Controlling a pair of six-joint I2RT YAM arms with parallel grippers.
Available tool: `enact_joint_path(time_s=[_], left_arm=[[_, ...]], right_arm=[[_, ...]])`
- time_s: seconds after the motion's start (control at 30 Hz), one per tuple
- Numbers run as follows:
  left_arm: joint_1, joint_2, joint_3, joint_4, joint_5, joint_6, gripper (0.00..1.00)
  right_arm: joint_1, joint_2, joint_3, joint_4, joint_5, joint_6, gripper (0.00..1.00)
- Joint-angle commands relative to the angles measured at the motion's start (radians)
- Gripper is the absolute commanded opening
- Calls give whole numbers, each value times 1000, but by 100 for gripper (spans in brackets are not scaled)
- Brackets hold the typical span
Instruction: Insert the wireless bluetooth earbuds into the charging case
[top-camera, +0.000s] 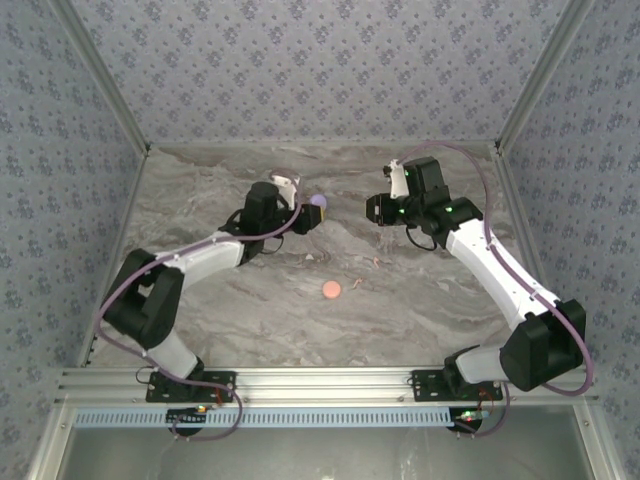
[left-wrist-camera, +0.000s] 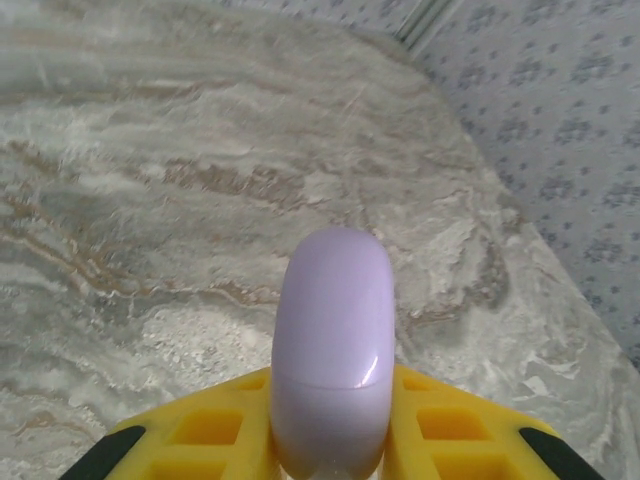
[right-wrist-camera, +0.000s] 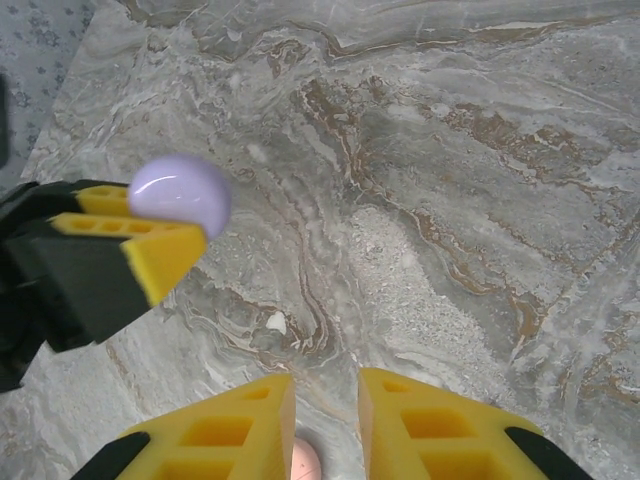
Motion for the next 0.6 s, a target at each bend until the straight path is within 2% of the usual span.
enact_joint_path(time_s=[0.0, 0.3, 0.57], left_arm=[[18, 87, 136, -170, -4, -41, 25], [73, 350, 348, -254, 82, -112, 26], [90, 495, 510, -336, 98, -110, 27]], right_arm=[[-17, 7, -8, -31, 19, 2, 26], [-37, -6, -77, -38, 10, 2, 27], [-47, -2, -98, -31, -4, 1, 27]])
